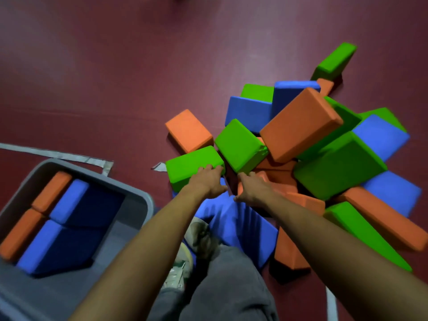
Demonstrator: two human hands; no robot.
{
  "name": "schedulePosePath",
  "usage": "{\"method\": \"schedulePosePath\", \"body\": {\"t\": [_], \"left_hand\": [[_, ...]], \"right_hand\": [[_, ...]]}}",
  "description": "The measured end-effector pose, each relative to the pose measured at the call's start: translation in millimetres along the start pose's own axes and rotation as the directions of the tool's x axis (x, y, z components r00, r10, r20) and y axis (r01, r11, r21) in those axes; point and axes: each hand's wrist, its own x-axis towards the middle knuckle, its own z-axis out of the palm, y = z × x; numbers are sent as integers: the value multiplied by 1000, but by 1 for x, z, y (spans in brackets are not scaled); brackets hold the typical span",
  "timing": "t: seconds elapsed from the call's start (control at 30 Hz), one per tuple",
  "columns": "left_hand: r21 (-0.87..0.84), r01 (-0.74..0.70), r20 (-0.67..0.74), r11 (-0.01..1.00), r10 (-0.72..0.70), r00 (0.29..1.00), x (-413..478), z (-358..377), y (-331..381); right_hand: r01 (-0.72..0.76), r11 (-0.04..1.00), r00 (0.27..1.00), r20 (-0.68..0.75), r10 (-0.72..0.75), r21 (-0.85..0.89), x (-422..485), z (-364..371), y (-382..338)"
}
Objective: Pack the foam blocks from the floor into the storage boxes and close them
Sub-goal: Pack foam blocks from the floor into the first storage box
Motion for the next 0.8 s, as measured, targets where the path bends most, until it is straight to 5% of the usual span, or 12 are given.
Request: {"method": "schedulePosePath", "body": {"t": [0.27, 0.5, 0.8], "left_hand": [[25, -5, -24, 1000, 5, 1000, 61, 29, -21], [46, 151, -107, 988, -145, 984, 99, 69, -65], [67, 226, -161, 972, -213, 964, 107, 110, -120]], "right_hand": [[117, 991, 984, 145, -107, -59, 42, 44, 4], [339, 901, 893, 394, -218, -270, 74, 76, 9], [321, 933, 857, 469, -213, -163, 105, 78, 8]]}}
